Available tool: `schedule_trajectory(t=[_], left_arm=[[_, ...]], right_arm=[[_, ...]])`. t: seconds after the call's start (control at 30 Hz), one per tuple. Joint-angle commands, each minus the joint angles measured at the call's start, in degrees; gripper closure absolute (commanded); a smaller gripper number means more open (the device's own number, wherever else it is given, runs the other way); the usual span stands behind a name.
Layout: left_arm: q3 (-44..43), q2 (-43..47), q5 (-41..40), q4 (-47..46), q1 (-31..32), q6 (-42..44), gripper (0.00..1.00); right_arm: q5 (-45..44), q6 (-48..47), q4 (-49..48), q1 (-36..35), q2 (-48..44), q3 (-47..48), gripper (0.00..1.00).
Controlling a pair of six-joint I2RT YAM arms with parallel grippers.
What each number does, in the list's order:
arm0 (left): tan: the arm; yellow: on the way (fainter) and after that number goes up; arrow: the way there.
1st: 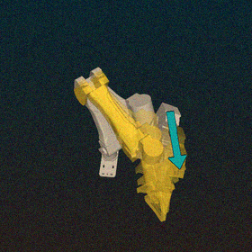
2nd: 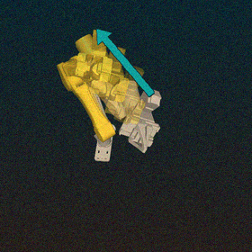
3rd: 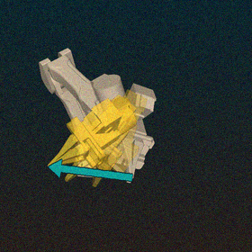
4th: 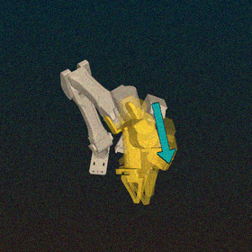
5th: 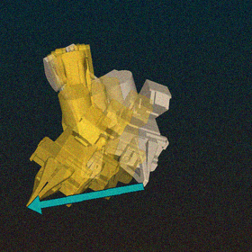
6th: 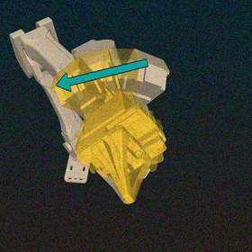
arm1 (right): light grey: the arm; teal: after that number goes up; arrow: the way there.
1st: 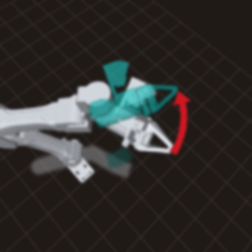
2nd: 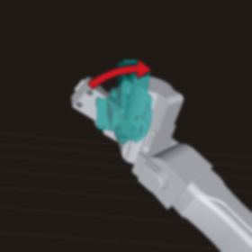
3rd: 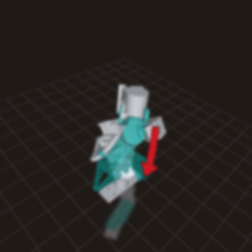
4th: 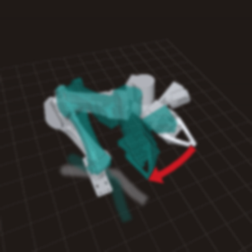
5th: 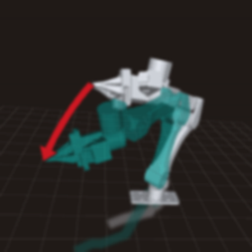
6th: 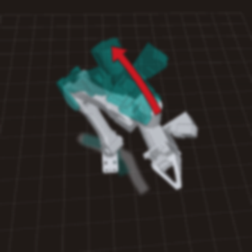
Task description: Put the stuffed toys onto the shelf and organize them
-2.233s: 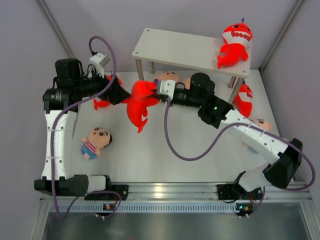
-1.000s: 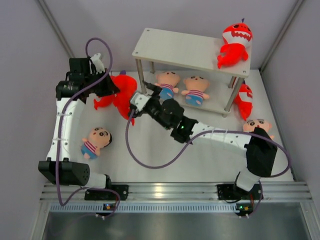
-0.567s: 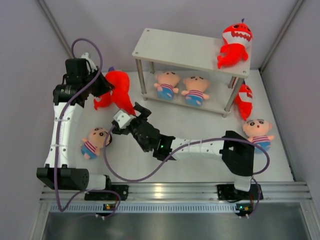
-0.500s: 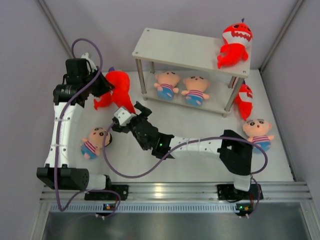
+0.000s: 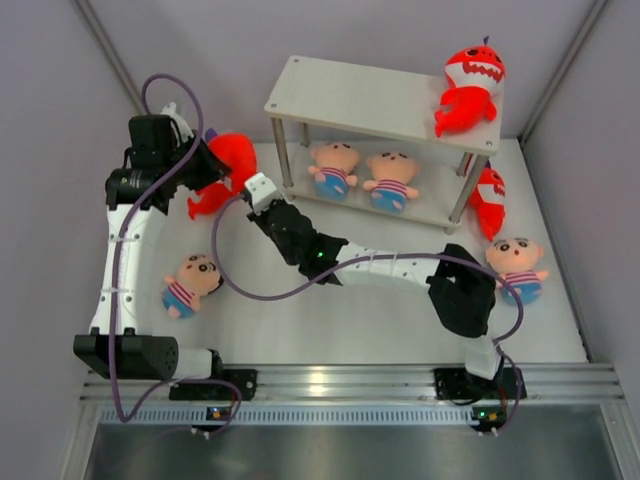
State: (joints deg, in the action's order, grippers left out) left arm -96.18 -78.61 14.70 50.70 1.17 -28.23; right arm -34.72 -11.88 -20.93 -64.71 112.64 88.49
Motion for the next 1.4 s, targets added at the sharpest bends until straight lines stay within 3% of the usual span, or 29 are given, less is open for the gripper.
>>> schedule_trajectory(t=[0.0, 0.07, 0.1, 0.2, 0.3, 0.47, 0.6, 0.73, 0.87, 0.97, 1.17, 1.37], left_arm=[[-1.11, 0.83, 3.58, -1.92, -0.29, 2.99, 0.71], [-2.42, 1.00, 3.76, -2.01, -0.29, 6.25, 0.52], [-2.87, 1.18, 3.76, -1.92, -0.29, 7.21, 0.38], [-5.06, 2.23, 3.67, -1.83, -0.29, 12.04, 0.19], [-7.87, 2.67, 0.17, -0.78, -0.38, 15.12, 0.06], [-15.96, 2.58, -10.37, 2.74, -0.38, 19.35, 0.02], [-18.78, 3.46, -19.69, 3.62, -0.38, 23.56, 0.02], [-15.98, 4.25, -18.84, 3.80, -0.38, 24.54, 0.02], [-13.51, 4.87, -15.93, 3.80, -0.38, 25.15, 0.02], [-12.98, 4.78, -16.10, 3.80, -0.38, 25.15, 0.02], [-12.72, 4.61, -15.67, 3.80, -0.38, 25.24, 0.02], [-12.28, 4.95, -15.84, 3.88, -0.38, 25.50, 0.02]], right_arm=[[6.93, 8.43, 3.51, 1.86, -6.99, 0.11, 1.00], [14.39, 16.07, 4.67, 3.87, -10.66, -1.21, 1.00], [16.94, 18.53, 4.23, 4.76, -11.99, -2.08, 1.00], [25.99, 26.80, 2.39, 8.27, -16.13, -5.34, 1.00], [28.56, 29.01, 2.21, 10.48, -19.47, -7.19, 1.00], [34.37, 37.18, 1.68, 14.42, -23.69, -6.40, 1.00], [36.48, 50.76, 3.88, 17.59, -24.75, -2.36, 1.00], [36.21, 59.95, -0.25, 22.08, -25.71, -1.57, 1.00], [35.07, 59.33, 0.19, 25.50, -27.03, 1.43, 1.00], [35.07, 64.25, 0.78, 29.62, -27.56, 1.16, 1.00], [27.78, 65.14, 1.86, 33.59, -30.55, -2.70, 1.00], [33.39, 71.03, 3.08, 39.03, -25.90, -1.66, 1.00]])
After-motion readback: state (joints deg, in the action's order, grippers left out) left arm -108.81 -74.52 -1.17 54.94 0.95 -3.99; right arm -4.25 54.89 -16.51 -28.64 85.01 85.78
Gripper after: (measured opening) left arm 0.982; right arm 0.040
